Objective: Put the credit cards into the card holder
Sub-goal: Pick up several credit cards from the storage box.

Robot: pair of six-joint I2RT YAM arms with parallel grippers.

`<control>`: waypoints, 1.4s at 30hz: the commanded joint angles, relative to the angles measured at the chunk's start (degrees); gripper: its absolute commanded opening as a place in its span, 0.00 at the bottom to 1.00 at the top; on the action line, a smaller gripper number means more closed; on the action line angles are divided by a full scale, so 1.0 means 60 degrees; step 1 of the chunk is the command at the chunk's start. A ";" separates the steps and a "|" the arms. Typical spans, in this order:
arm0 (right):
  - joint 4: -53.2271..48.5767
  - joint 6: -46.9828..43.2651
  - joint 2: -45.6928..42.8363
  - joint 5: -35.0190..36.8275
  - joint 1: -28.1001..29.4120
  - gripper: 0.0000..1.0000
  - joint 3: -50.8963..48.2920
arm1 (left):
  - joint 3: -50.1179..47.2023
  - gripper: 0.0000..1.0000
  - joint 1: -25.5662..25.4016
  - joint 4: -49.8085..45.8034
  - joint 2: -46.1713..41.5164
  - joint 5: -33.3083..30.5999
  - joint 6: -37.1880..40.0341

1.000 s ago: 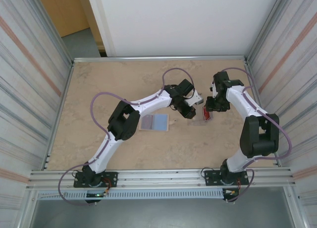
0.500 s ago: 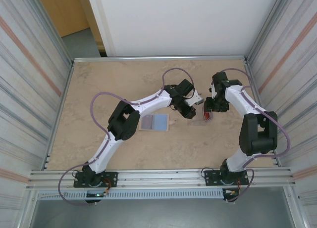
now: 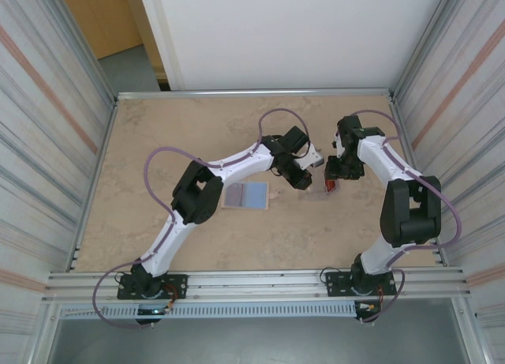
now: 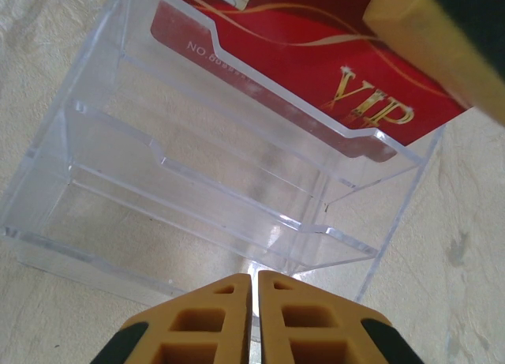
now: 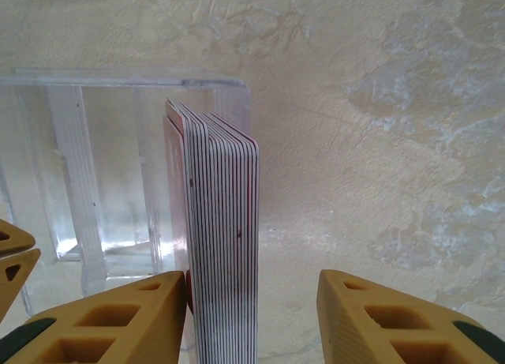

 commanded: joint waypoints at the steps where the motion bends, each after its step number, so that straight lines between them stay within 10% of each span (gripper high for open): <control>1: -0.0362 -0.0160 -0.0416 0.0080 -0.0074 0.44 0.0173 | -0.0262 0.11 0.0009 -0.0868 -0.0015 -0.0145 0.0047; 42: -0.0588 -0.0166 -0.0909 -0.0638 -0.0058 0.01 0.0359 | -0.0248 0.11 0.0009 -0.0865 0.0056 -0.0101 0.0034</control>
